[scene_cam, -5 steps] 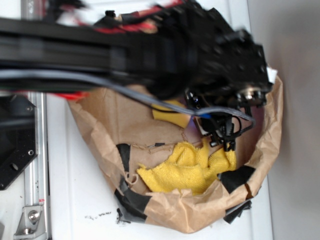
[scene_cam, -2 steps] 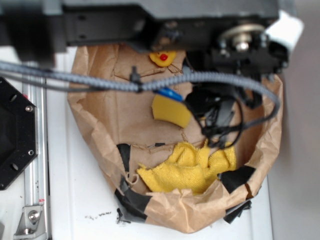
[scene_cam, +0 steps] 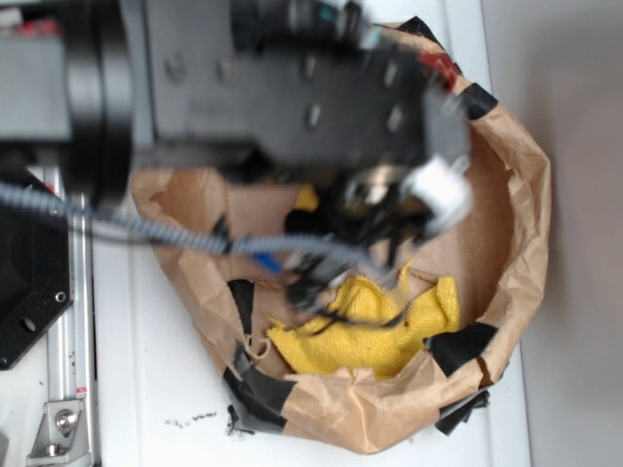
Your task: Grab the green sponge.
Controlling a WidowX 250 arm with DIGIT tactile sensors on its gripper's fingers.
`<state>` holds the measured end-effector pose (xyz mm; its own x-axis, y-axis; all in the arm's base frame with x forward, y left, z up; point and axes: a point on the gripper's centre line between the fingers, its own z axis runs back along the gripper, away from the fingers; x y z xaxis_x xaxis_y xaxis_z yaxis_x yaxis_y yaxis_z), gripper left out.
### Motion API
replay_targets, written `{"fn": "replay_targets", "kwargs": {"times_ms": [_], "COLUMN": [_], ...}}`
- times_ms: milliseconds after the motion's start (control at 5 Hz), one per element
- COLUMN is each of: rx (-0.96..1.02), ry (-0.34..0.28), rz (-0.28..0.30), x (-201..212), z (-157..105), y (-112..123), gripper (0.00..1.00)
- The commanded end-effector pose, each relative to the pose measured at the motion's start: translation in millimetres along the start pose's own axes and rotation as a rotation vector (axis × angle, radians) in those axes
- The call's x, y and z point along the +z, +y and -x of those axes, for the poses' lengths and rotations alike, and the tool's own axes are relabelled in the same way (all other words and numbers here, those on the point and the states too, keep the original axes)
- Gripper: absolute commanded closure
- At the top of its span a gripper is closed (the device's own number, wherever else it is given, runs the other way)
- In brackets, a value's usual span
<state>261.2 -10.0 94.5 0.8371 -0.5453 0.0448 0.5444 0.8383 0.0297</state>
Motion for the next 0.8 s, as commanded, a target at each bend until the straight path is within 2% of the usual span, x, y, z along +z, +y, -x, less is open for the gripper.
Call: {"fn": "replay_targets", "kwargs": {"times_ms": [0, 200, 400, 600], "rx": [-0.012, 0.006, 0.019, 0.037], "ry": [0.078, 0.088, 0.07, 0.033], "rz": [-0.084, -0.088, -0.069, -0.083], "x": [-51.0, -58.1, -44.6, -16.9], "z": [-10.7, -6.5, 1.0, 3.6], "y": [20.3, 20.6, 16.5, 14.4], "gripper": [0.0, 0.0, 1.0, 1.0]}}
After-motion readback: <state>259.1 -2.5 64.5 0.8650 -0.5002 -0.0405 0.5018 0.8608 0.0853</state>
